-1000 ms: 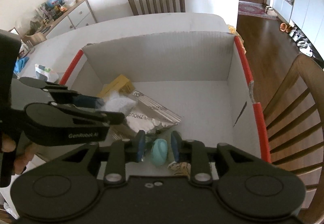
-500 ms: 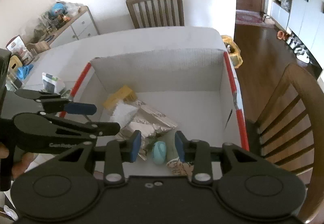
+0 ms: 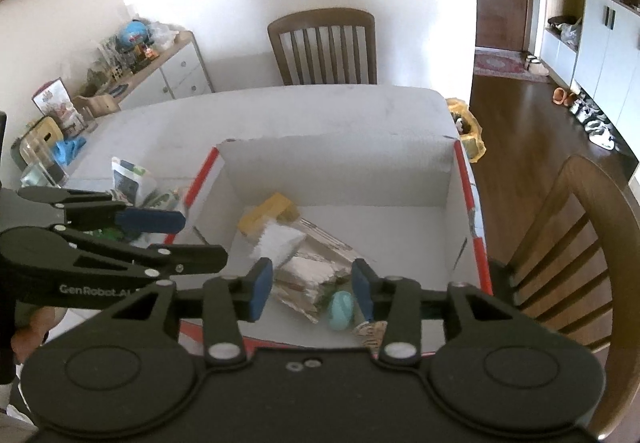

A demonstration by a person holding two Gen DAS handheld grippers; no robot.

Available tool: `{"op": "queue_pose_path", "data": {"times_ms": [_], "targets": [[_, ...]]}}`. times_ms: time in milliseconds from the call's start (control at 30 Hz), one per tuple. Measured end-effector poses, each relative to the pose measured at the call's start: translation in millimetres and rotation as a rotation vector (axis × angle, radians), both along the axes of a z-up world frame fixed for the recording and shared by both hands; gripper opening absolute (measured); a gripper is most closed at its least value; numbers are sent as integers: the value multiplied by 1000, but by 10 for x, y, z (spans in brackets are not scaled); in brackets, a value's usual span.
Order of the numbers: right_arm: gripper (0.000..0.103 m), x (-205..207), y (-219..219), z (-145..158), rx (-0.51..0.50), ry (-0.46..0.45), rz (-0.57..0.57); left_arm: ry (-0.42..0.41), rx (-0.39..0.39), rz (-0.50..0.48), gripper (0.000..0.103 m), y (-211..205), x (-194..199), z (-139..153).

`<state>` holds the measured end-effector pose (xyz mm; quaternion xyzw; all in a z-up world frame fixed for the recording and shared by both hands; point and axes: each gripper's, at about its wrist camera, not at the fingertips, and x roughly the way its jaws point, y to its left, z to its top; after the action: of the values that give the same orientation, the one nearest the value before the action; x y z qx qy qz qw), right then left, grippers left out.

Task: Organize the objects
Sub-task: 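Withdraw both tools from the box back toward the table clutter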

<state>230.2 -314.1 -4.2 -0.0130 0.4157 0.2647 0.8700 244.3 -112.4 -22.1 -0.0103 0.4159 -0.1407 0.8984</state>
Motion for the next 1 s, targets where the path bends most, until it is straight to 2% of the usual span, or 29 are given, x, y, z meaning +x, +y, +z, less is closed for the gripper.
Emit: {"op": "queue_pose_path", "data": {"times_ms": [33,100,167,333,400,500,667,867,1000], "targets": [[47,-20,18,19,6,-3,-3,-7,2,1,60,31,-31,25],[47,-67,56,53,9,-11,-7,-17,2,7,68,104,-89,64],[48,-110,110,85,10,-19,-13,-28,-2,13,69,191,-136,100],[63,-226,276,134,16,-32,-25,-39,-4,22,69,431,-240,145],[70,-275,364,156,18,-37,-27,-41,-4,24,75,535,-278,154],[78,-332,511,185,21,-40,-25,-44,-6,33,76,688,-331,172],[86,-415,768,200,27,-39,-31,-45,1,46,82,965,-406,184],[94,-499,1055,196,15,-43,-36,-38,-18,68,85,1322,-460,161],[98,-551,1254,186,17,-47,-39,-41,-18,83,96,1546,-494,142]]}}
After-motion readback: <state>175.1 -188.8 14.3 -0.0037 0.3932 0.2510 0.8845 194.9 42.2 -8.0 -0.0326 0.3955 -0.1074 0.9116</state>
